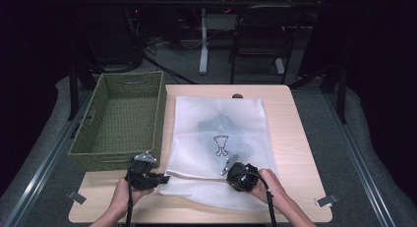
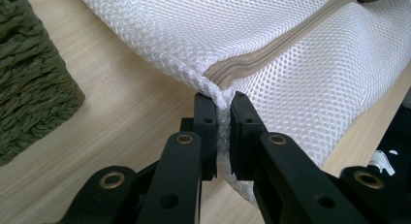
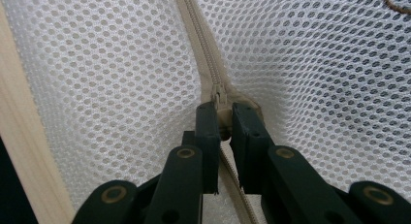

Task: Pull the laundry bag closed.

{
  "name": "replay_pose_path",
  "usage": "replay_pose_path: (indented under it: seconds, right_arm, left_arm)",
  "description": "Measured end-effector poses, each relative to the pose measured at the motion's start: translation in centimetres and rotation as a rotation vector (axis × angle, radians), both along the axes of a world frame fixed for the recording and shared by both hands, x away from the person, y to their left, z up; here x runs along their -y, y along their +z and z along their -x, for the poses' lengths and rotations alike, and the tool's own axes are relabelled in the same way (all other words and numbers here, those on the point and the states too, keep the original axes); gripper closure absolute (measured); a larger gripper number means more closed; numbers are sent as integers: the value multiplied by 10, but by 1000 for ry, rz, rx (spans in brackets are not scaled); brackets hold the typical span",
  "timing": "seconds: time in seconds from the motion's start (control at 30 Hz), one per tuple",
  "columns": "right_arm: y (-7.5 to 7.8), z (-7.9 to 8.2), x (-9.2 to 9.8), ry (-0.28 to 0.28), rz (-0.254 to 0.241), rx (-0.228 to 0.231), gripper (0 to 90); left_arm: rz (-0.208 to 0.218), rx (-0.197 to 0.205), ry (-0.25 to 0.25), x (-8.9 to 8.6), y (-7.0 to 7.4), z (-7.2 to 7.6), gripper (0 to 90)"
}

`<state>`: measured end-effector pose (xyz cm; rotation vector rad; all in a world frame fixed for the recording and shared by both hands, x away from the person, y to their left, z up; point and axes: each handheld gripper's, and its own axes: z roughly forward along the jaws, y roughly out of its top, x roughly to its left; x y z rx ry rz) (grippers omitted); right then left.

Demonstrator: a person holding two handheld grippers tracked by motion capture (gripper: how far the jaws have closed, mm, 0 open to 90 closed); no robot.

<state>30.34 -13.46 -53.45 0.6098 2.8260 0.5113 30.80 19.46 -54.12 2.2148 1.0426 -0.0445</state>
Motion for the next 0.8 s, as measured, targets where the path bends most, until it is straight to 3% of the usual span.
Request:
replay_pose_path:
  seconds: [0.3,0.53,0.8]
  right_arm:
    - [0,0,5,-10,9,0,821]
    - [-4,-1,25,-62,57,3,821]
    - [-6,0,43,-93,67,3,821]
  left_arm:
    - [-9,2,-2,-2,0,-1,842]
    - [-16,-1,21,-7,-2,-3,842]
    - [-23,-6,10,-6,-2,-2,843]
